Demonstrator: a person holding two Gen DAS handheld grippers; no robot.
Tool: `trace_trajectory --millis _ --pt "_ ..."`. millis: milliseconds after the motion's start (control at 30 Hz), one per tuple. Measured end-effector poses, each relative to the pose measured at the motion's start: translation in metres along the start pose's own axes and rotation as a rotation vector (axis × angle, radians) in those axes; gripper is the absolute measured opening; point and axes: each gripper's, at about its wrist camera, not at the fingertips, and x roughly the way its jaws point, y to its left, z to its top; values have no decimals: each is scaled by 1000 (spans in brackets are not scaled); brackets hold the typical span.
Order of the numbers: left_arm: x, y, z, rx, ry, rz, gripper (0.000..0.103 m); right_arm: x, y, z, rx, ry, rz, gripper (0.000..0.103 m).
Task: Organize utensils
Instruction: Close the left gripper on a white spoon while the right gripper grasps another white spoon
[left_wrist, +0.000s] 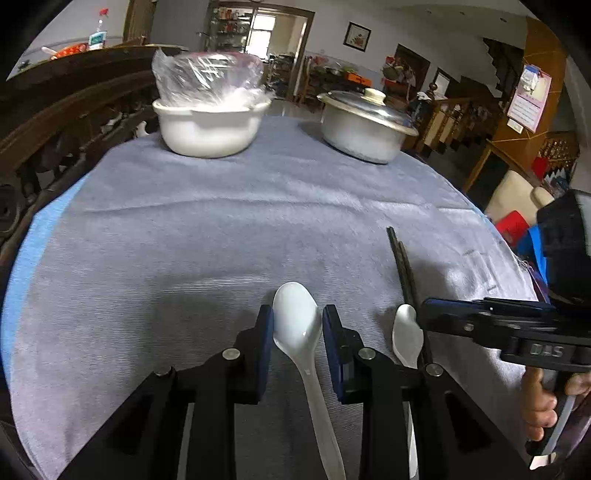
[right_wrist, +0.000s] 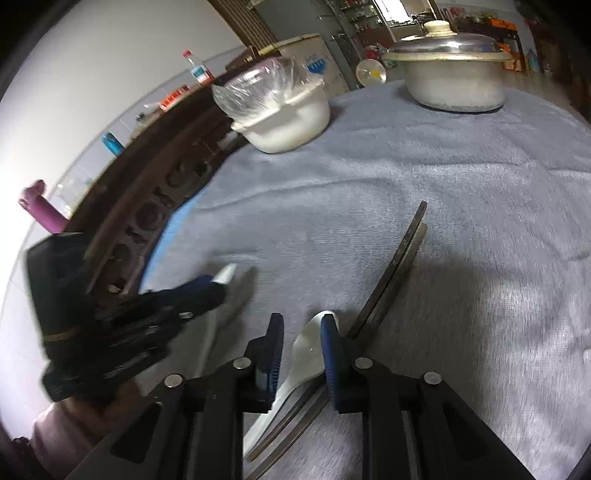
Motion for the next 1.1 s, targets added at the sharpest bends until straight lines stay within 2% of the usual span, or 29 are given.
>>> trace_trajectory --millis 133,267,333,400,467,533,567,600,700,800,1000,1100 --pt "-11 6 -4 -25 -22 13 28 9 1 2 -20 21 -26 26" --pt "-22 11 -10 -54 -42 23 28 20 8 0 -74 44 -90 29" --pt "-27 11 -12 -72 -47 19 28 19 7 0 -79 41 -92 34" --pt "-32 13 -15 -84 -57 24 28 21 9 0 -84 49 -55 52" --pt "-37 15 -17 -104 -62 26 28 24 16 -2 -136 48 -53 56" --pt "-41 18 -20 -125 -67 24 28 27 24 -3 -195 45 -76 48" --pt "-44 19 -21 -134 -70 29 28 30 26 -4 -221 59 -77 16" --pt "-45 20 -22 -142 -71 31 28 32 28 -4 -240 73 -77 9" --pt "-54 23 -24 -168 -84 35 28 25 31 -5 -269 41 -92 6" --pt "-65 25 -28 -187 -107 53 28 9 20 -4 -212 -16 -80 6" --pt "-89 28 -40 -260 -169 56 28 -49 -9 -6 -63 -193 -76 6" --pt "-108 26 -54 -308 -233 68 28 -86 -20 -17 9 -295 -85 6"
